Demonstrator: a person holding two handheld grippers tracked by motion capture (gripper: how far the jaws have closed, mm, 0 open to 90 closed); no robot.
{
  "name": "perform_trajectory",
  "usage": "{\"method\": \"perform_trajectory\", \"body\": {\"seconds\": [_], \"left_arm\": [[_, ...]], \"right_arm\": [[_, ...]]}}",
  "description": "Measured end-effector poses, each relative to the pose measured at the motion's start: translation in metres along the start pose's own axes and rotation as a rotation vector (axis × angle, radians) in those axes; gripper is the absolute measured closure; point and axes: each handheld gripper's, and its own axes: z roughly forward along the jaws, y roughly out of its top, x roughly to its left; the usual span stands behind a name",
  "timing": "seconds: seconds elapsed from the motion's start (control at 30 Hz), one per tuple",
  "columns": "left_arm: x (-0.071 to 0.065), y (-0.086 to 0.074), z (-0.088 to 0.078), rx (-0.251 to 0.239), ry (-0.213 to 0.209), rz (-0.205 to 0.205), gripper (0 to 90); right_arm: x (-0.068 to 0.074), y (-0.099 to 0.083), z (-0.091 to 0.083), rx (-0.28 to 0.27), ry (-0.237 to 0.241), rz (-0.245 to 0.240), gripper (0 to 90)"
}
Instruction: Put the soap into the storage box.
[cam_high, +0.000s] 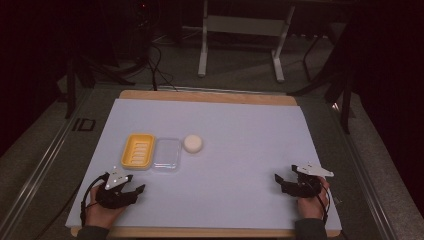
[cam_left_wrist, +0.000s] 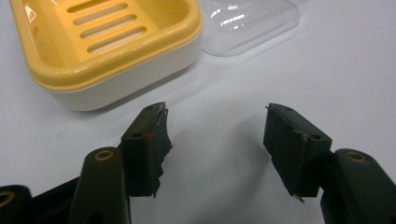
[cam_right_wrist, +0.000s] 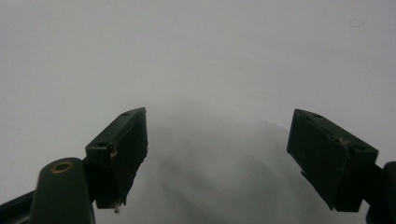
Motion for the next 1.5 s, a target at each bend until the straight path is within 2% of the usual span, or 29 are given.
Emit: {"method": "perform_trajectory", "body": {"seconds": [0.07,0.13,0.2,0.23,0.27,0.33,0.47,0.6,0.93,1.03,1.23,1.5], "left_arm": [[-0.001,0.0,0.0,-0.007,-0.002,-0.006,39.7],[-0.003,0.002,0.0,-0.002,-0.004,-0.006,39.1],[-0.007,0.004,0.0,0.007,0.01,0.024,39.1],[-0.007,0.004,0.0,0.007,0.01,0.024,39.2],[-0.009,0.005,0.0,0.013,-0.007,0.027,39.2],[-0.01,0.007,0.001,0.024,-0.007,0.04,39.3],[-0.01,0.012,-0.001,0.019,-0.037,0.049,40.1],[-0.01,0.018,-0.002,0.03,-0.064,0.079,40.5],[-0.008,0.03,0.001,0.057,-0.107,0.122,40.5],[-0.007,0.036,-0.001,0.063,-0.134,0.127,40.4],[-0.005,0.047,-0.004,0.087,-0.129,0.171,40.0],[0.0,0.058,-0.005,0.1,-0.137,0.192,39.4]], "right_arm": [[0.001,0.0,0.0,0.004,-0.011,-0.004,20.1],[0.004,0.0,0.001,0.009,-0.029,-0.031,19.8],[0.007,0.0,0.002,0.015,-0.054,-0.052,19.8],[0.007,0.0,0.002,0.015,-0.054,-0.052,19.8],[0.008,0.0,0.002,0.014,-0.063,-0.059,19.8],[0.009,0.0,0.001,0.011,-0.076,-0.065,19.8],[0.011,-0.001,0.0,0.003,-0.071,-0.078,19.8],[0.012,-0.001,0.001,0.002,-0.075,-0.097,19.8],[0.013,-0.001,0.0,-0.003,-0.075,-0.101,19.8],[0.013,-0.001,0.0,-0.004,-0.073,-0.105,19.8],[0.013,-0.001,0.0,-0.004,-0.074,-0.106,19.9],[0.013,-0.002,0.0,-0.007,-0.076,-0.105,19.8]]}}
